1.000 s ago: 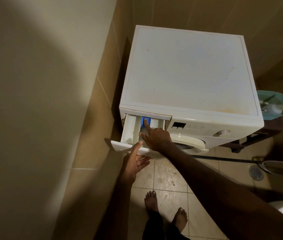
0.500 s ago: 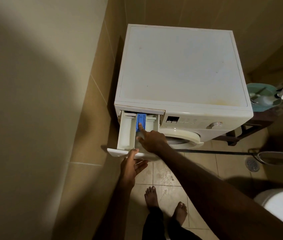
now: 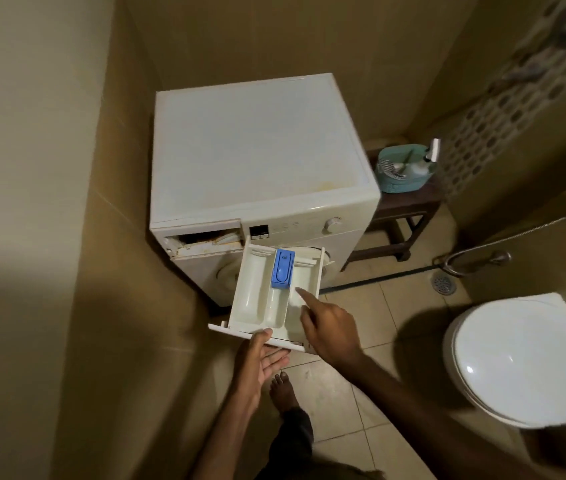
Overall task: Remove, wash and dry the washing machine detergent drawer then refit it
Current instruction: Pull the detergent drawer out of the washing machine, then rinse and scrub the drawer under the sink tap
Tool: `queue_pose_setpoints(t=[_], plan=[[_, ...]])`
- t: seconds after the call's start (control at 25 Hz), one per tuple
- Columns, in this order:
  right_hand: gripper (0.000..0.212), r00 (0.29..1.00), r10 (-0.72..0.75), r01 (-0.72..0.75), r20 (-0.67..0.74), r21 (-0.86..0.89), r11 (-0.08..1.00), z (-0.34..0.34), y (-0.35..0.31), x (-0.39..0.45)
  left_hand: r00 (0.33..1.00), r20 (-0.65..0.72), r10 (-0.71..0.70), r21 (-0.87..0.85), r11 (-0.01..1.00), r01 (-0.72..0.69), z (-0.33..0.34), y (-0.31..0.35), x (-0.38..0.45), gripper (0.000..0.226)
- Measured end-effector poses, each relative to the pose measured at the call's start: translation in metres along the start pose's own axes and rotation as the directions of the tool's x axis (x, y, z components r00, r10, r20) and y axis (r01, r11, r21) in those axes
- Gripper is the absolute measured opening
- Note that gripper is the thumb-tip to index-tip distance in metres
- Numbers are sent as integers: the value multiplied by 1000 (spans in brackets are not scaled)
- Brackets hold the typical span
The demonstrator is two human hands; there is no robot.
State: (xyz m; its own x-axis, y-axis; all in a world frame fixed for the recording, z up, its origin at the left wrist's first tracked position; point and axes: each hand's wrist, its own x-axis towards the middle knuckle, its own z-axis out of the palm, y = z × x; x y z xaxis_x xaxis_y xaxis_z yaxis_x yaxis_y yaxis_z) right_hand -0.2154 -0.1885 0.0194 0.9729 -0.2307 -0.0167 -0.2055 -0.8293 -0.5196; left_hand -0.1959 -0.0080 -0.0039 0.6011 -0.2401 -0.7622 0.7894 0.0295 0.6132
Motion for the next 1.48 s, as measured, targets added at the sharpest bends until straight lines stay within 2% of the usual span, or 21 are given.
queue_pose_setpoints(t=[0.08,0.2,0.36,0.6,0.76,0.84,0.96,1.04,1.12,1.2,1.28,1.32,1.4,1.48], plan=[[41,976,192,-178,-99,137,975,-33,40,-40,999,54,4,74,997,-8,33,-6,-9,62],[34,870,463,-398,-172,311,863,-77,92,-99,990,138,-3,164,986,-20,84,-21,-22,91],[28,750,657,-524,-75,539,659,-119,160,-185,967,254,-31,300,953,-48,165,-57,-54,96],[26,643,766,-452,29,821,348,-182,221,-305,891,438,-121,438,894,-94,283,-138,-115,91],[12,552,834,-313,-19,922,228,-220,256,-387,798,554,-237,558,818,-144,365,-194,-166,64],[21,468,882,-253,-55,948,193,-232,276,-425,743,590,-314,607,780,-153,403,-221,-188,56],[28,345,934,-204,-91,964,169,-246,310,-477,672,605,-427,694,696,-183,455,-257,-217,62],[29,266,961,-179,-80,975,131,-256,331,-512,637,575,-514,778,583,-232,488,-276,-234,66],[26,188,979,-190,-73,976,109,-271,348,-543,663,536,-522,827,481,-290,518,-288,-238,65],[27,107,992,-209,-64,974,86,-281,367,-575,759,535,-371,821,441,-363,548,-297,-229,69],[29,50,998,-226,-49,972,59,-292,385,-607,777,593,-210,770,429,-472,581,-304,-221,68],[28,26,999,-218,-37,975,42,-297,392,-623,735,632,-245,748,443,-495,600,-312,-223,55],[25,-18,999,-193,-27,981,23,-305,404,-651,607,686,-401,727,380,-571,644,-335,-235,37],[20,-35,999,-148,-24,989,19,-316,411,-678,466,666,-583,704,286,-650,689,-367,-248,44]])
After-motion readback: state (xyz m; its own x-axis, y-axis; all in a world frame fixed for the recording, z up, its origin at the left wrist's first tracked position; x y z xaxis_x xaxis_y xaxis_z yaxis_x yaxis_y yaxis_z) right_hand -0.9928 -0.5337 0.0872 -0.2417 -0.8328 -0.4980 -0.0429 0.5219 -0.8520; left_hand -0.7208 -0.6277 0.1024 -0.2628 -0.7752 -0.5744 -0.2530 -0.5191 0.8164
